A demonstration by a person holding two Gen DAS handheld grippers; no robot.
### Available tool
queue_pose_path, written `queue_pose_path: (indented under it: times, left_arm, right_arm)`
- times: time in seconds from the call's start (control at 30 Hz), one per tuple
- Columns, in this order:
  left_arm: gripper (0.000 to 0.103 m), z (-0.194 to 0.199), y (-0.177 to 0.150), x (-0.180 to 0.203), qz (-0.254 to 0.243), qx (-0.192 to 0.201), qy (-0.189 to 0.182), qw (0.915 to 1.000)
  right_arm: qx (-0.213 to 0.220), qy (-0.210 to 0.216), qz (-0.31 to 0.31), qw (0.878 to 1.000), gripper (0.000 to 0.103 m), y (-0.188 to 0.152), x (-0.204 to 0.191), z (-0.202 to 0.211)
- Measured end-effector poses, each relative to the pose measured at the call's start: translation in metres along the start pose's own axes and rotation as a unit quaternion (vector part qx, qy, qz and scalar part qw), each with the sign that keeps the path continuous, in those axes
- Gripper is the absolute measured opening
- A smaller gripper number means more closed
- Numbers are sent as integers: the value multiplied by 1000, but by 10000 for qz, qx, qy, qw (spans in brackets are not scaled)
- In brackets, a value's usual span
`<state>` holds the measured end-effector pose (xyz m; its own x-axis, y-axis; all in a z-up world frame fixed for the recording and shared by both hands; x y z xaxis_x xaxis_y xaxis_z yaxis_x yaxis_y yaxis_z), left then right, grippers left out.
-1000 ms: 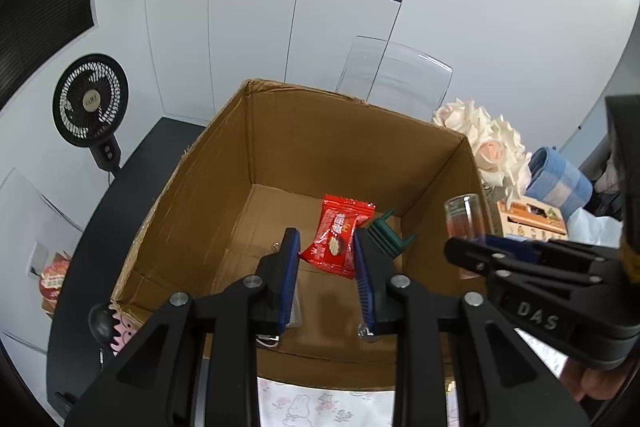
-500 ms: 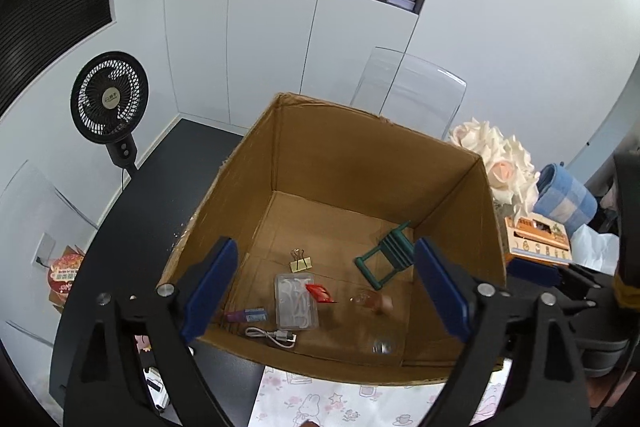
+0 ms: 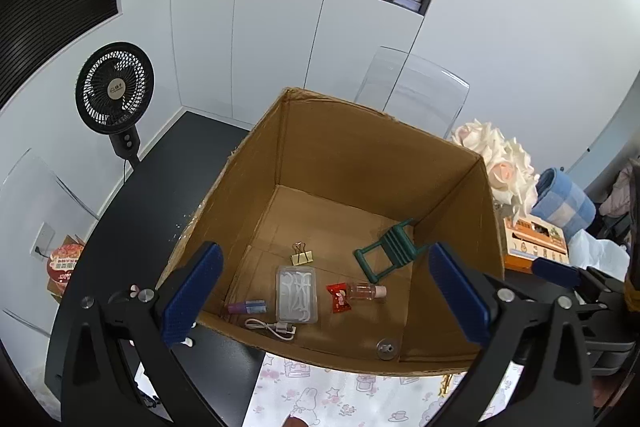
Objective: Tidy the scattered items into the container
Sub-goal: 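Open both grippers to drop the candy and bottle into the box, then move both grippers back over the mat toward the remaining items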
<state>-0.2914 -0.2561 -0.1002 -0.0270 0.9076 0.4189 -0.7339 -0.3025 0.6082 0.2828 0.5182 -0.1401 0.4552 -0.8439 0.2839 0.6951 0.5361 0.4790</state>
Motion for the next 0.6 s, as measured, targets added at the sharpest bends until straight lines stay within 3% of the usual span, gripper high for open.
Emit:
queue_pose_path:
  times: [0.6]
  left_arm:
    - [102,12,-27,40,-299,88,-212,9993]
  right_arm:
    - [260,-20,43,9996,103,-25,41,29]
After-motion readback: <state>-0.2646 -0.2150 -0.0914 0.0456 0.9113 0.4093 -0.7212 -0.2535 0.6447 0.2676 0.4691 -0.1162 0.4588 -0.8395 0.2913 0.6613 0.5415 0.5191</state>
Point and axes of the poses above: each gripper's, at about its wrist camera, not at the fingertips, and z roughly against the way its jaws point, x to its right, y to its top, the point moved 7 cm from there along -z, roughly the way its jaws point, and after that the axes turned 15 degrees about -y, right-handed, at the moved point
